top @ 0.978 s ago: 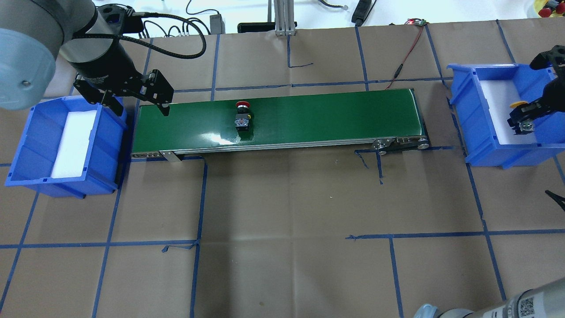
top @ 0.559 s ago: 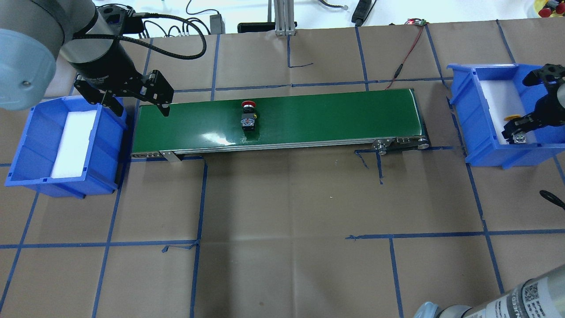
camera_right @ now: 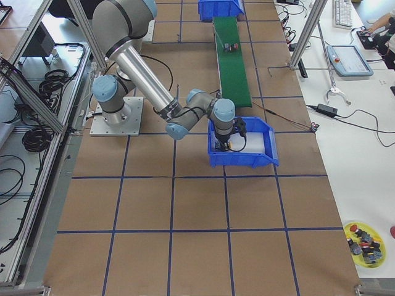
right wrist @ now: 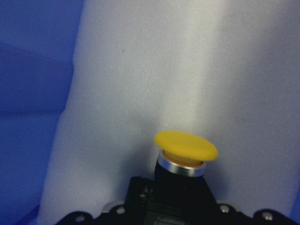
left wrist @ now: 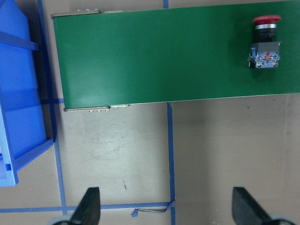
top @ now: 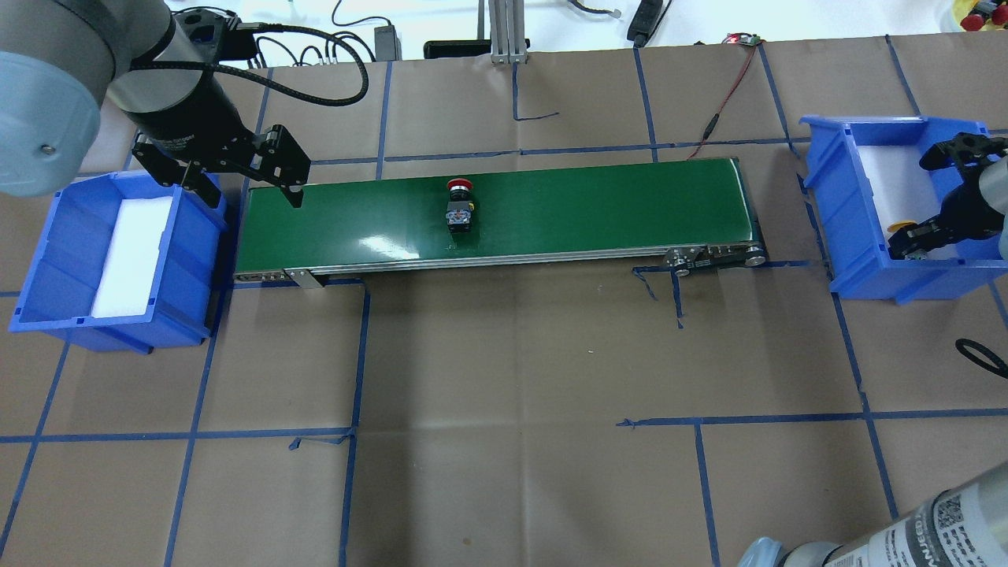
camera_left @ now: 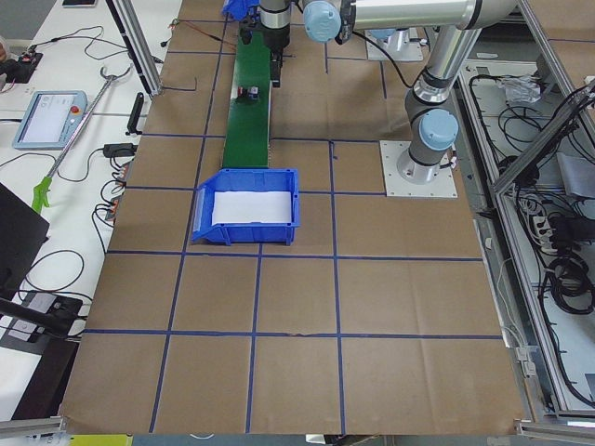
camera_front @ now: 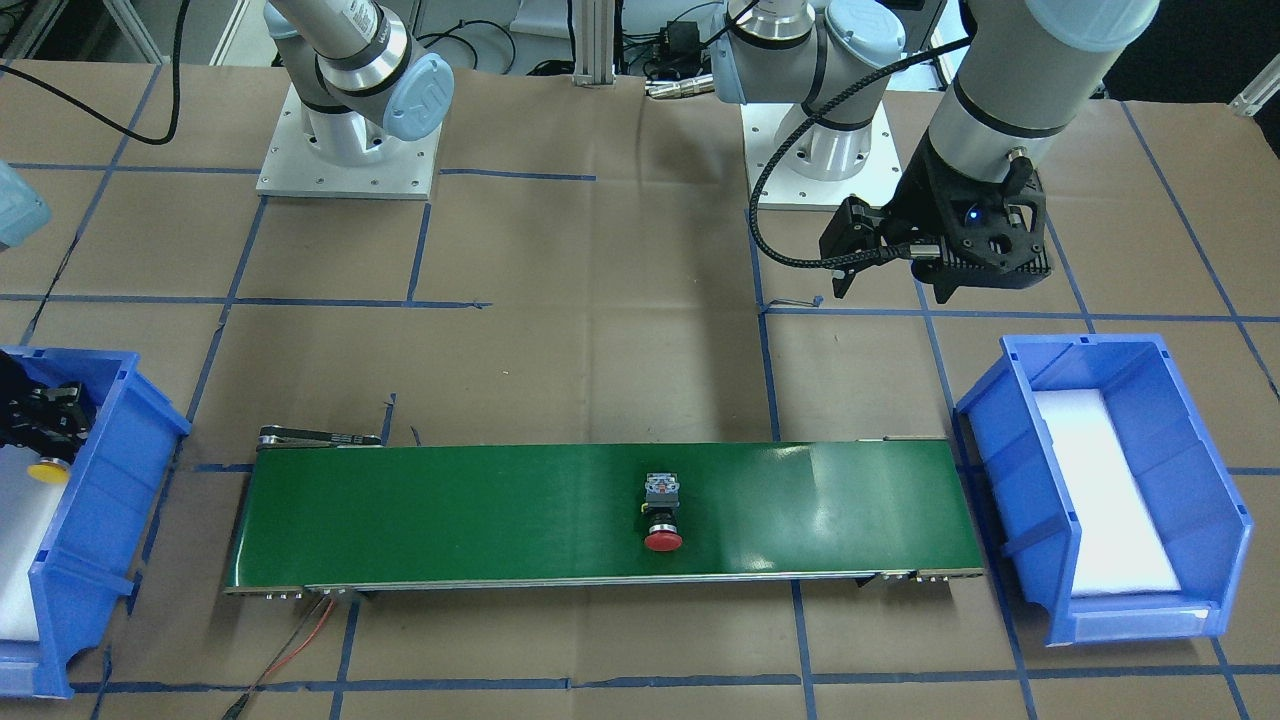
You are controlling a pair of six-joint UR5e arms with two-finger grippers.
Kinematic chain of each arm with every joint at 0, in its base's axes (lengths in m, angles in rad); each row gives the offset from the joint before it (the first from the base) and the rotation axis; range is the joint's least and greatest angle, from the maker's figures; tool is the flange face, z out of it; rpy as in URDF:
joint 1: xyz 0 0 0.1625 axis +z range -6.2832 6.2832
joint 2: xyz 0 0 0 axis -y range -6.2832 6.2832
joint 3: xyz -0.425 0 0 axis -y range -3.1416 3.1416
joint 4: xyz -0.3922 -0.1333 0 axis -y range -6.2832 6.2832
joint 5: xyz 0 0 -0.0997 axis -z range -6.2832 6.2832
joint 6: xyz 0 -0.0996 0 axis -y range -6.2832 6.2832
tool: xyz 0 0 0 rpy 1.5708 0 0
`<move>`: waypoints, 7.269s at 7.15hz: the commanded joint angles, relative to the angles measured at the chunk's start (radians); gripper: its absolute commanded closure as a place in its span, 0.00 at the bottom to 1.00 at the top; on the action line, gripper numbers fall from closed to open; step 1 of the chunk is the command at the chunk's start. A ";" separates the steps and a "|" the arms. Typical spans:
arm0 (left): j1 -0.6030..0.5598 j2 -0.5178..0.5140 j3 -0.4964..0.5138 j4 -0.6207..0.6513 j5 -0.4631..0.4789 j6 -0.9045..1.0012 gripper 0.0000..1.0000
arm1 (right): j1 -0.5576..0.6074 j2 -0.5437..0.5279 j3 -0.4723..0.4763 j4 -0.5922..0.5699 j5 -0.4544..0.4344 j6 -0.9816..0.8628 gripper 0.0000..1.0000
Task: Transport two buttons from left to right
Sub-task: 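Lower the yellow button into the right blue bin and release, then move the right gripper back over the red button on the conveyor, then grasp the red button with the right gripper and lift it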
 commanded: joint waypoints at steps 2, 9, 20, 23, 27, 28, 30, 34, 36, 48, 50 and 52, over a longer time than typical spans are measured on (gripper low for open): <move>0.000 0.000 -0.002 0.009 0.000 -0.001 0.00 | 0.001 -0.006 -0.018 0.001 0.004 0.005 0.18; 0.000 0.000 -0.003 0.012 -0.003 -0.001 0.00 | 0.088 -0.253 -0.234 0.415 -0.010 0.179 0.12; 0.002 0.000 -0.003 0.012 -0.002 0.010 0.00 | 0.627 -0.319 -0.296 0.598 -0.154 1.022 0.02; 0.002 0.002 -0.005 0.012 -0.002 0.010 0.00 | 0.631 -0.266 -0.250 0.423 -0.147 1.019 0.02; 0.002 0.000 -0.003 0.012 -0.002 0.010 0.00 | 0.660 -0.261 -0.080 0.120 -0.143 1.021 0.01; 0.002 0.000 -0.005 0.012 -0.002 0.010 0.00 | 0.662 -0.260 -0.076 0.117 -0.143 1.022 0.01; 0.002 0.000 -0.005 0.012 -0.002 0.010 0.00 | 0.662 -0.237 -0.081 0.124 -0.093 1.027 0.01; 0.002 0.000 -0.005 0.012 -0.002 0.010 0.00 | 0.662 -0.163 -0.093 0.115 -0.055 1.028 0.01; 0.002 0.002 -0.005 0.012 -0.002 0.010 0.00 | 0.663 -0.091 -0.172 0.130 -0.044 1.022 0.01; 0.000 0.002 -0.003 0.012 -0.002 0.005 0.00 | 0.688 0.061 -0.214 0.127 -0.064 0.999 0.94; 0.000 0.000 -0.003 0.012 -0.002 0.003 0.00 | 0.685 0.052 -0.249 0.141 -0.137 0.949 0.95; 0.000 0.002 -0.003 0.012 -0.002 0.003 0.00 | 0.659 0.026 -0.344 0.298 -0.145 0.900 0.96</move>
